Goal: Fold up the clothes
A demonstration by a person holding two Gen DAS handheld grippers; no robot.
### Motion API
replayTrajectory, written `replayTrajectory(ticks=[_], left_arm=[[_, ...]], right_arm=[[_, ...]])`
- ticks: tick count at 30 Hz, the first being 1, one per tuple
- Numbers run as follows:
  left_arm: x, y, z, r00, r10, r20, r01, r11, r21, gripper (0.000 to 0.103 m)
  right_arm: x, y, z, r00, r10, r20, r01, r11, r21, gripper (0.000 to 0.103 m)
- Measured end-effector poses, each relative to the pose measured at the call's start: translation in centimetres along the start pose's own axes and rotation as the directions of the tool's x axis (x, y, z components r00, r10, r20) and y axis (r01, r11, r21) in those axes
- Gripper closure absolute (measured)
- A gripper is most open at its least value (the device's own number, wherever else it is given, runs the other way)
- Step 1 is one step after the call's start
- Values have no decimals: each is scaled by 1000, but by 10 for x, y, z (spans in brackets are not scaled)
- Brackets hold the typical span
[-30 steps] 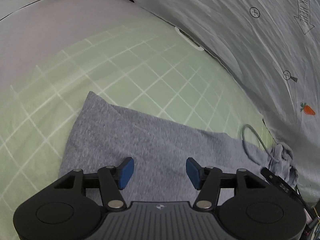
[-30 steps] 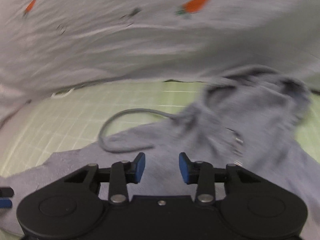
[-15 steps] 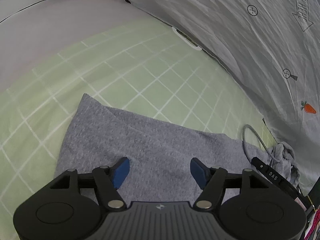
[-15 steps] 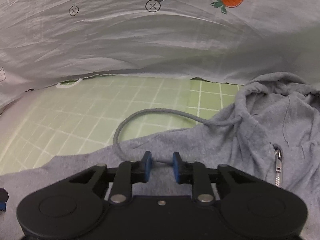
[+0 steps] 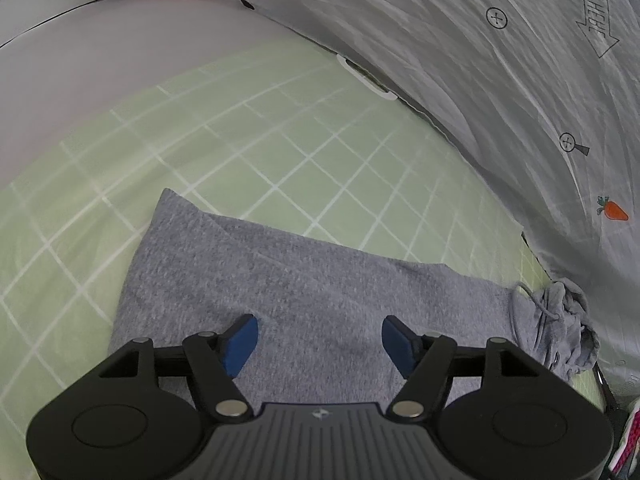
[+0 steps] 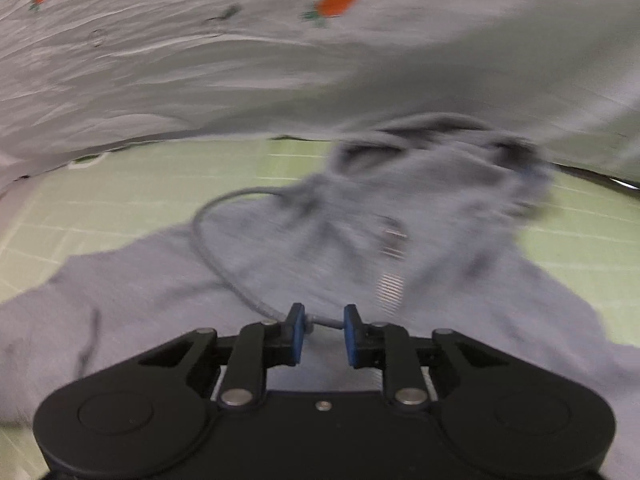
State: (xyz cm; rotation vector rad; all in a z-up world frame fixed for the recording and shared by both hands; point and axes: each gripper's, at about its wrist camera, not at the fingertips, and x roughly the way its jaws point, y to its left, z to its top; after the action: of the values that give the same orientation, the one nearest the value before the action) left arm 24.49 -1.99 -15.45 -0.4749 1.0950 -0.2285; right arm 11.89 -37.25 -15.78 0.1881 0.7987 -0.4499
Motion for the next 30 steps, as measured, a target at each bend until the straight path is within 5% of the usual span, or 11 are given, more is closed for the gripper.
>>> replayTrajectory(ticks=[4, 8, 14, 15, 17, 19, 23, 27, 30], left_arm=[[0, 1, -1, 1000, -7, 5, 7, 1000, 5, 32], [0, -1, -3, 1000, -9, 12, 9, 1000, 24, 29], [0, -5, -6, 1000, 5, 13, -6, 998, 62, 27], [0, -5, -6, 1000, 9, 9, -10, 998, 65, 27], [-2, -6, -7, 1000, 24, -2, -24, 997, 73, 27], [-7, -7, -11, 999, 48, -1, -48, 994, 95, 27], [-17, -8, -24, 993, 119, 19, -121, 978, 173, 26], [-19, -5, -31, 990, 140, 22, -142, 969, 202, 26], [-20, -3, -37, 987, 156, 24, -158, 962, 223, 25]], right_arm=[[-29, -42, -16, 990, -143, 2, 142, 989, 43, 82], [-47, -78, -31, 954, -299, -21, 300, 952, 67, 82], [-53, -88, -36, 923, -381, -53, 384, 919, 92, 76], [-53, -85, -35, 927, -373, -47, 376, 922, 95, 71], [-54, -73, -31, 947, -322, -6, 321, 942, 101, 30], [-55, -56, -27, 967, -252, 37, 247, 964, 97, 8], [-46, -20, -15, 999, -22, 39, 18, 993, 118, 1], [-34, 22, -5, 988, 154, 4, -153, 980, 128, 1], [-28, 61, -1, 979, 201, -44, -199, 979, 32, 15]])
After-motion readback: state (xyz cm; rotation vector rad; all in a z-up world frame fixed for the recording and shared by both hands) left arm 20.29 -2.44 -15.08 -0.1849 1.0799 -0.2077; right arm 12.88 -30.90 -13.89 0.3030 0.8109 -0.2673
